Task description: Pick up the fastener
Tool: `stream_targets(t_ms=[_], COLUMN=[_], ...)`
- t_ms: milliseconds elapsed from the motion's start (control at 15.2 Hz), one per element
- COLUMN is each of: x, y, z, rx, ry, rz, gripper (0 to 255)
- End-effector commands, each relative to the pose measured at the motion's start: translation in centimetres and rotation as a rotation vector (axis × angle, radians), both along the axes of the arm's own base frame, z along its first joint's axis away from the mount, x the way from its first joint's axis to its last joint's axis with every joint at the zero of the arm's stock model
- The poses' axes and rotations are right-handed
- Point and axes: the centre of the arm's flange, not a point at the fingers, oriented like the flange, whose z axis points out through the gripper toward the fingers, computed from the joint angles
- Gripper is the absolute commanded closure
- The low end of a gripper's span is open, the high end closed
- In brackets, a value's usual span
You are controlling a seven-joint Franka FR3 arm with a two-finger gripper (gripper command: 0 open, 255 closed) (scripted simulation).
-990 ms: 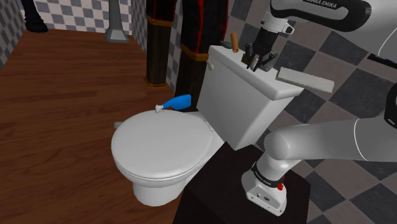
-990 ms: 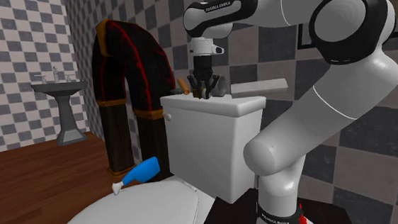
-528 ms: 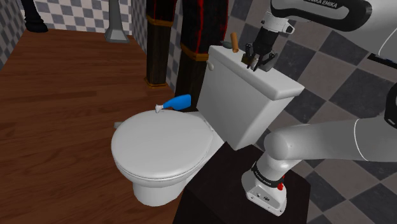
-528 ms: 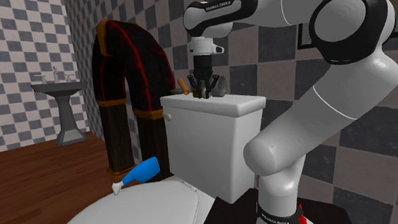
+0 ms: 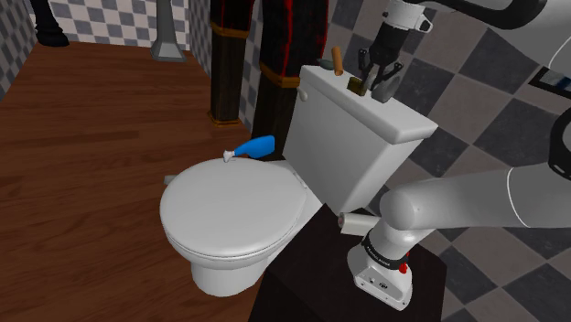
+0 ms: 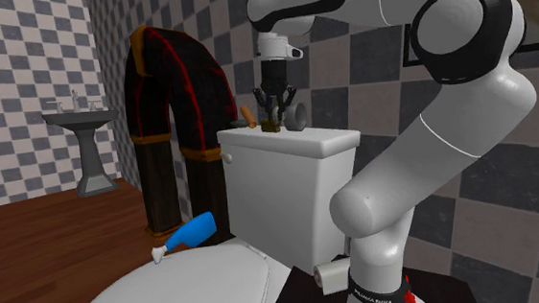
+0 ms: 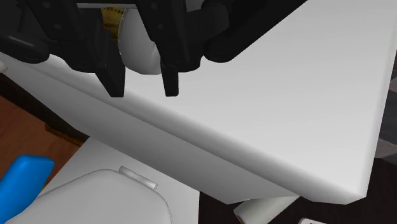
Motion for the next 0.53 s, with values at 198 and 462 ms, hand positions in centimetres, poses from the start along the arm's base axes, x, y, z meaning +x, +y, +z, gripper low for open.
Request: stream_targets(t_ms=[198,462], x=[0.0,0.0], y=[0.0,0.0], z=[2.6,3.8], rx=[0.0,0.0], ry=[0.0,0.0], rz=[0.0,0.0], gripper=[255,255])
